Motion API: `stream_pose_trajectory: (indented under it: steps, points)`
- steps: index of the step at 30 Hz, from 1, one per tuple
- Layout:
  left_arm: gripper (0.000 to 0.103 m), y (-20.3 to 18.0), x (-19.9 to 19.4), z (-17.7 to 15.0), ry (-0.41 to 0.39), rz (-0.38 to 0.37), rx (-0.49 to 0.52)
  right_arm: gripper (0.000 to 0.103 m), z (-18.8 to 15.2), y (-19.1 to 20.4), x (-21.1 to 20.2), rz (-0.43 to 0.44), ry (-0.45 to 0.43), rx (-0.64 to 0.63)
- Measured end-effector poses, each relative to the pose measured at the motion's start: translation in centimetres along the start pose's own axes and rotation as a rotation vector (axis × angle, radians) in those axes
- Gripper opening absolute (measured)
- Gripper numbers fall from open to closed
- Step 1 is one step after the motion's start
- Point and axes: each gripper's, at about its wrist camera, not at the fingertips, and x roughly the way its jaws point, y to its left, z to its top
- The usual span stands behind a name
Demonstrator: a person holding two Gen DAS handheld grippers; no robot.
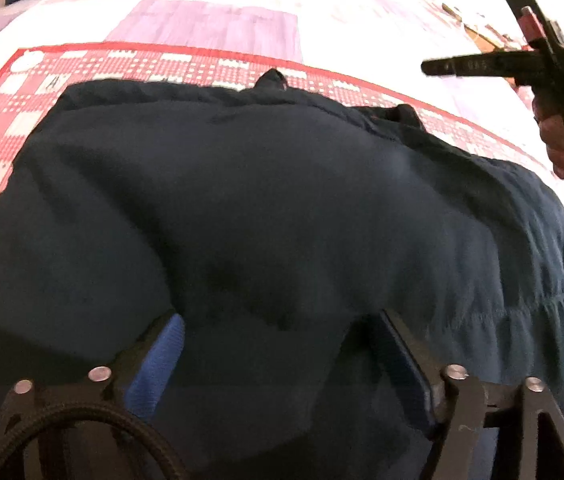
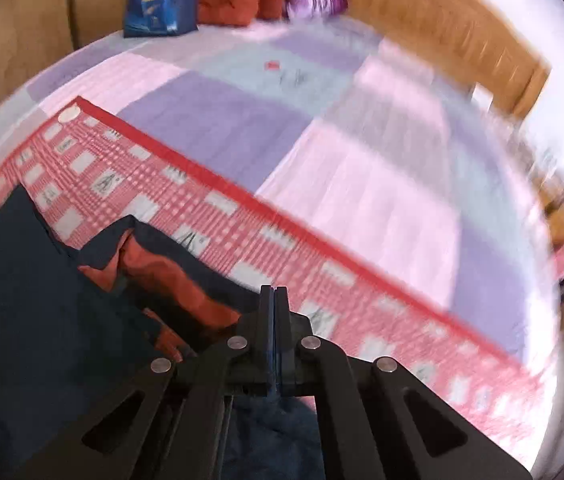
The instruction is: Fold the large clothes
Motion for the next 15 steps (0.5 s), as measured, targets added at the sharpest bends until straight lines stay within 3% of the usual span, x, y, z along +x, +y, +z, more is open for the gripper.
stream_pose_trajectory:
  steps: [1,4,7,11,15]
  points:
    - [0.086,-0.3,0.3,0.1,-0.016,0.009,0.015,0.0,-0.2,0.2,-0.2,0.003,-0.004,-0.014]
    - [0.091,-0.6,1.1,0.1,-0.049,0.023,0.033,0.0,-2.0,1.0,-3.4,0.117,-0.088,0.005]
    - [0.092,-0.6,1.5,-0.1,-0.077,0.025,0.033,0.0,-5.9,3.1,-7.5,0.169,-0.155,0.009]
    - [0.093,-0.8,1.9,-0.1,-0.088,0.037,0.049,0.0,-13.3,7.8,-11.2,0.23,-0.114,-0.033]
    - [0.095,-1.0,2.5,0.5,-0.083,0.056,0.058,0.0,-18.8,10.8,-9.9,0.155,-0.022,-0.02]
